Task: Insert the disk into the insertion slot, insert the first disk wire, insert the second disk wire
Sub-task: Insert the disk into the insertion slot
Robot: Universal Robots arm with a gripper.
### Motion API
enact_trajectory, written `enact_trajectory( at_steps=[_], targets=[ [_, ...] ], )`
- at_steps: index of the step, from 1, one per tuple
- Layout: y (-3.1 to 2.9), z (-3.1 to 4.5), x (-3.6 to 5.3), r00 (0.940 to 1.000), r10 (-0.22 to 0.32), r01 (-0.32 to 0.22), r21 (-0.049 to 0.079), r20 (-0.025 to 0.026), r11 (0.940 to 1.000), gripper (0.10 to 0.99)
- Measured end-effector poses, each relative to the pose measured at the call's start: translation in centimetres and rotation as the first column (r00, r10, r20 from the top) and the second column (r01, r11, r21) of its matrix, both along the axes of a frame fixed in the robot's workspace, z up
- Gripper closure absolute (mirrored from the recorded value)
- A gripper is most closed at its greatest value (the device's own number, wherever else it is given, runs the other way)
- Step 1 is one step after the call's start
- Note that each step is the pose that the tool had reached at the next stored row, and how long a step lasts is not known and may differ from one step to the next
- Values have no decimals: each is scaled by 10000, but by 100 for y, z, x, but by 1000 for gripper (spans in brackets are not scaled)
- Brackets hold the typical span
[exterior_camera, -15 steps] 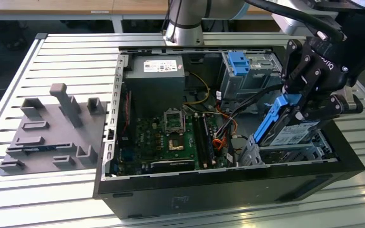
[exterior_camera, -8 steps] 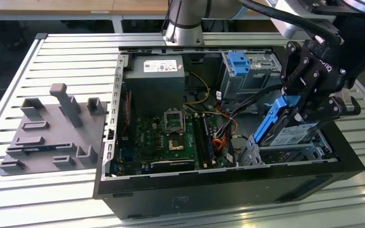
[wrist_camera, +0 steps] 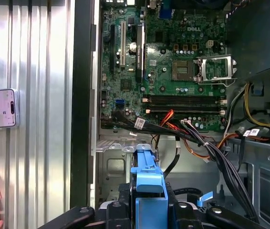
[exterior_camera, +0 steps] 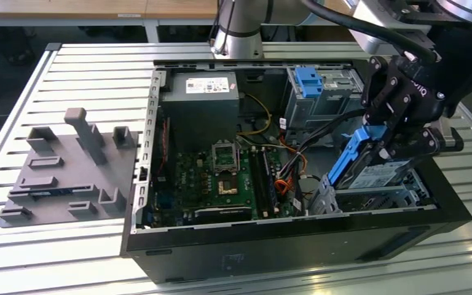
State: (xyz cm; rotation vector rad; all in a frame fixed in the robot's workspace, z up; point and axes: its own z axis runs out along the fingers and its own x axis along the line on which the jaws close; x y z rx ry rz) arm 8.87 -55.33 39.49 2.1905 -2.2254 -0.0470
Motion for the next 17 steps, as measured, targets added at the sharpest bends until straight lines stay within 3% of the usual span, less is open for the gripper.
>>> enact_trajectory(
  at_steps=[3, 4, 6, 7, 12, 14, 16, 17],
  targets=[
    [0, -13, 0, 10000, 0, 0, -2, 0, 10000, 714],
    [0, -19, 0, 10000, 0, 0, -2, 0, 10000, 655],
    [0, -31, 0, 10000, 0, 0, 3, 0, 10000, 655],
    [0, -38, 0, 10000, 0, 0, 0, 0, 10000, 588],
    [0, -104, 0, 10000, 0, 0, 0, 2, 10000, 588],
    [0, -129, 0, 10000, 0, 0, 0, 9, 10000, 604],
    [0, -150, 0, 10000, 0, 0, 0, 18, 10000, 725],
    [0, -161, 0, 10000, 0, 0, 0, 25, 10000, 725]
  ],
)
